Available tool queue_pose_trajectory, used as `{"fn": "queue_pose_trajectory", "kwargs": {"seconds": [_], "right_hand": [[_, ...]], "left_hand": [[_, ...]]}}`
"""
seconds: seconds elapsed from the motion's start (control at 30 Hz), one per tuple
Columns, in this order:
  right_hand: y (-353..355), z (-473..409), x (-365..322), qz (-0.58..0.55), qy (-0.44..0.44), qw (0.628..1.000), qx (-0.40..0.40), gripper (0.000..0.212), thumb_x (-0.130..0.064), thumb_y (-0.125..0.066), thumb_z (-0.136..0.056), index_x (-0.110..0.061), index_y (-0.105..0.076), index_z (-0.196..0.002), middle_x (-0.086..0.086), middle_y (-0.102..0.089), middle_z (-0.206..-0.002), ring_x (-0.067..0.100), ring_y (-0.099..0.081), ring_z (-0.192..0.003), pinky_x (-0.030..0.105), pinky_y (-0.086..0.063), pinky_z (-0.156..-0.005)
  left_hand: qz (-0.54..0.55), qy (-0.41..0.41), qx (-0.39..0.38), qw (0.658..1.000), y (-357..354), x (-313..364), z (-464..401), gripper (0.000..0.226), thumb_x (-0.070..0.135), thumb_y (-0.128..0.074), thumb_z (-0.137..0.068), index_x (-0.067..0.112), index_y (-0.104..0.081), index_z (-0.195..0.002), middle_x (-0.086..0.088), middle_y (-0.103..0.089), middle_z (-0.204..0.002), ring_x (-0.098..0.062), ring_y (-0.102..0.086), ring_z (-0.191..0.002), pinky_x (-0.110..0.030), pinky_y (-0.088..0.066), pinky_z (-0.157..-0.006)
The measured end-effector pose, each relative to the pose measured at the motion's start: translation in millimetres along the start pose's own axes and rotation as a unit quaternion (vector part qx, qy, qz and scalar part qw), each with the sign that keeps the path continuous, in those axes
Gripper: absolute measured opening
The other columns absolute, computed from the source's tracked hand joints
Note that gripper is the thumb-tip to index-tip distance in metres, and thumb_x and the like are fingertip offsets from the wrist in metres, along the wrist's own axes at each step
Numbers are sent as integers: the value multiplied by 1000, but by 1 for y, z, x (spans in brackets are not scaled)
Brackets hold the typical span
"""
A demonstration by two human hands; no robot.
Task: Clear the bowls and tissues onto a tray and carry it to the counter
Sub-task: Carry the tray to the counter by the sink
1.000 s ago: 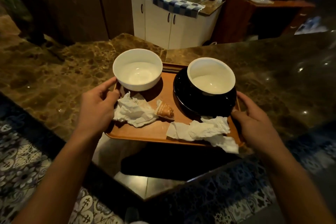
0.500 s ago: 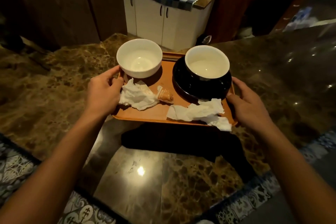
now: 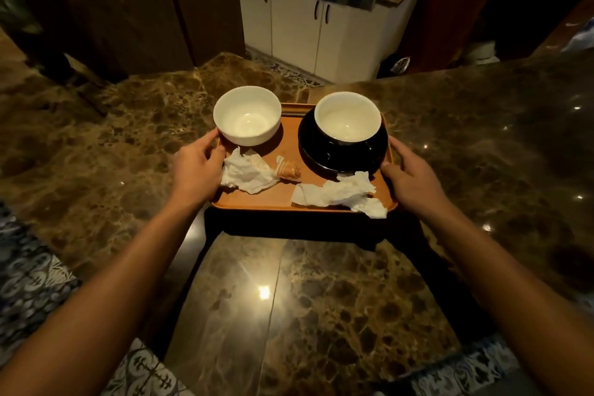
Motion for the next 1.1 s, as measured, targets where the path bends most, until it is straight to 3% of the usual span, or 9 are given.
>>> {"fn": "queue_pose_trajectory", "kwargs": {"seconds": [0.17, 0.23, 0.37, 0.5, 0.57, 0.67, 0.73, 0.93, 1.1], "right_hand": [[-14, -12, 21, -16, -30, 999, -20, 55, -29, -51, -102, -35, -35, -154, 6, -54, -148, 26, -54, -131, 35, -43, -97], [-17, -15, 28, -26, -49, 998, -21, 55, -30, -51, -102, -38, -35, -153, 7, -59, -142, 24, -59, -123, 32, -48, -90], [-24, -17, 35, -24, -72, 997, -14, 53, -27, -49, -103, -39, -36, -153, 4, -51, -150, 27, -59, -122, 30, -50, -73], [-31, -15, 41, -26, -78, 997, 9, 48, -26, -48, -104, -36, -43, -150, 4, -58, -143, 29, -62, -118, 42, -55, -88], [-35, -15, 43, -22, -83, 996, 11, 46, -29, -49, -103, -36, -46, -148, 5, -62, -138, 32, -67, -109, 49, -58, -85], [-41, -14, 46, -6, -91, 996, 7, 45, -29, -50, -102, -35, -49, -146, 5, -66, -131, 30, -70, -95, 41, -59, -70], [-44, -13, 49, 1, -89, 996, 6, 44, -27, -51, -102, -34, -49, -146, 3, -66, -131, 29, -70, -95, 38, -58, -68], [-56, -12, 51, 30, -84, 996, -1, 45, -30, -51, -102, -34, -47, -147, 3, -61, -140, 29, -67, -108, 51, -61, -80], [-59, -17, 53, 61, -85, 995, -3, 47, -29, -49, -103, -33, -44, -149, 5, -59, -143, 30, -57, -127, 48, -51, -101]], "left_hand": [[-5, 14, -8, 1000, -7, -9, 2, 43, 23, -57, -101, 21, -56, -144, -10, -71, -75, -35, -68, -70, -53, -58, -68], [-12, 12, -13, 1000, -11, -13, 1, 43, 23, -57, -100, 20, -56, -144, -11, -70, -75, -35, -65, -67, -53, -57, -66], [-31, 17, -28, 999, -18, -18, 4, 44, 21, -55, -101, 21, -55, -144, -11, -69, -71, -21, -54, -56, -45, -52, -61], [-60, 14, -40, 997, -23, -22, 6, 45, 19, -54, -100, 22, -55, -144, -9, -71, -73, -22, -58, -57, -39, -49, -59], [-78, 21, -44, 996, -26, -24, 7, 45, 18, -53, -99, 22, -55, -144, -8, -69, -68, -22, -55, -54, -36, -45, -55], [-101, 21, -51, 993, -29, -28, 10, 46, 17, -53, -99, 21, -55, -145, -8, -67, -67, -24, -56, -55, -37, -44, -54], [-111, 23, -53, 992, -30, -32, 12, 45, 16, -53, -99, 19, -55, -144, -7, -65, -65, -21, -53, -54, -34, -40, -52], [-98, 37, -55, 993, -29, -42, 14, 47, 14, -53, -98, 19, -55, -144, -4, -65, -64, -23, -57, -56, -36, -47, -56], [-127, 55, -57, 989, -28, -46, 14, 46, 19, -53, -98, 20, -56, -144, -5, -69, -72, -23, -63, -65, -41, -56, -65]]}}
Point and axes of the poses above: each hand's wrist, its own z-axis away from the middle knuckle, its own y-axis out of the back of the hand, x = y × z, the point moved 5 cm from there along -z, towards the middle knuckle
